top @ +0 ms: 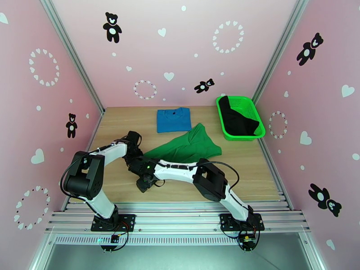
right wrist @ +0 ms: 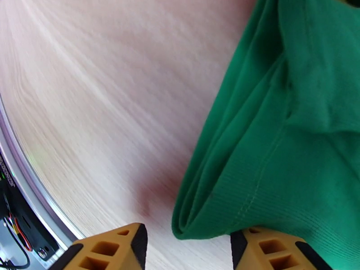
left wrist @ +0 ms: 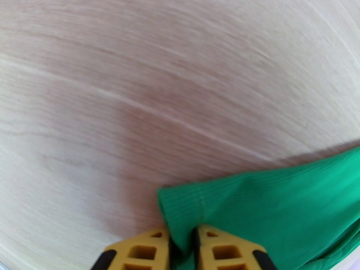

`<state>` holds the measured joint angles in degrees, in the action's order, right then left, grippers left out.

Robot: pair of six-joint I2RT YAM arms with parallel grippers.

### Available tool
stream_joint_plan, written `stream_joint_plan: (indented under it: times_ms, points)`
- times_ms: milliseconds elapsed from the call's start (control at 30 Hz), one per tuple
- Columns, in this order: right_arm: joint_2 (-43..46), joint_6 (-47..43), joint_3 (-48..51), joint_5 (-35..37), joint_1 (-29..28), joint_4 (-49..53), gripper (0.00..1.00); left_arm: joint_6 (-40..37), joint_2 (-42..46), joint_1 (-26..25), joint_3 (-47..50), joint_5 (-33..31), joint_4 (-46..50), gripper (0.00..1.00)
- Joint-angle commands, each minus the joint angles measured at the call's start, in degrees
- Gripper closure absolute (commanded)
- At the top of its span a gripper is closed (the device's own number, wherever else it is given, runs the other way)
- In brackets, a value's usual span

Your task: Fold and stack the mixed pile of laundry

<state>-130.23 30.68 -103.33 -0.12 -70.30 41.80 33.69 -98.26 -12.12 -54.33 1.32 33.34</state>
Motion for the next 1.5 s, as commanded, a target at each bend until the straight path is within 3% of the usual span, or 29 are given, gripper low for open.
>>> stream_joint_plan:
  times_ms: [0, 167, 433, 500, 567, 733, 767, 967, 1167, 1300, 1467]
  points:
    - [-0.50, 0.22, -2.79, 3.50, -0.67, 2.96, 0.46, -0.01, -6.67, -1.42, 4.10, 4.86, -12.49, 0.83]
    - [-0.30, 0.49, -3.51, 5.52, -0.83, 4.18, 0.46, -0.64, -6.44, -1.41, 4.79, 5.29, -12.61, 0.85]
    - [-7.03, 1.10, -8.80, 1.48, -0.78, 4.03, 0.53, -1.58, -6.20, -1.40, 4.76, 5.53, -12.51, 0.85]
    - [-8.56, 1.55, -9.73, 1.35, -0.81, 4.57, 0.60, -1.78, -6.78, -1.44, 4.74, 5.94, -12.69, 0.88]
    - [-9.40, 2.03, -9.79, 1.56, -0.82, 5.02, 0.67, -1.88, -7.49, -1.42, 4.74, 6.63, -13.09, 1.00]
    - [-9.69, 2.93, -9.04, 3.97, -0.80, 6.58, 0.99, -2.01, -8.02, -1.41, 5.62, 7.87, -13.74, 1.00]
    - [-9.20, 2.97, -8.58, 4.18, -0.80, 6.29, 1.00, -1.99, -7.31, -1.39, 5.87, 7.80, -13.58, 1.00]
    - [-3.25, 1.97, -6.74, 6.73, -0.80, 5.08, 1.00, -1.98, 1.90, -1.48, 4.20, 5.61, -6.29, 1.00]
    - [6.15, 1.21, -3.05, 11.95, 0.38, 4.48, 1.00, -3.95, 10.19, -3.25, -6.78, 5.21, 5.31, 1.00]
    - [13.26, 1.48, 2.70, 16.55, 1.96, 4.29, 1.00, -4.85, 9.82, -6.26, -15.63, 6.04, 10.50, 1.00]
    - [21.75, 2.69, 13.45, 22.76, 5.90, 4.01, 1.00, -4.60, 2.82, -11.26, -27.61, 6.68, 13.18, 1.00]
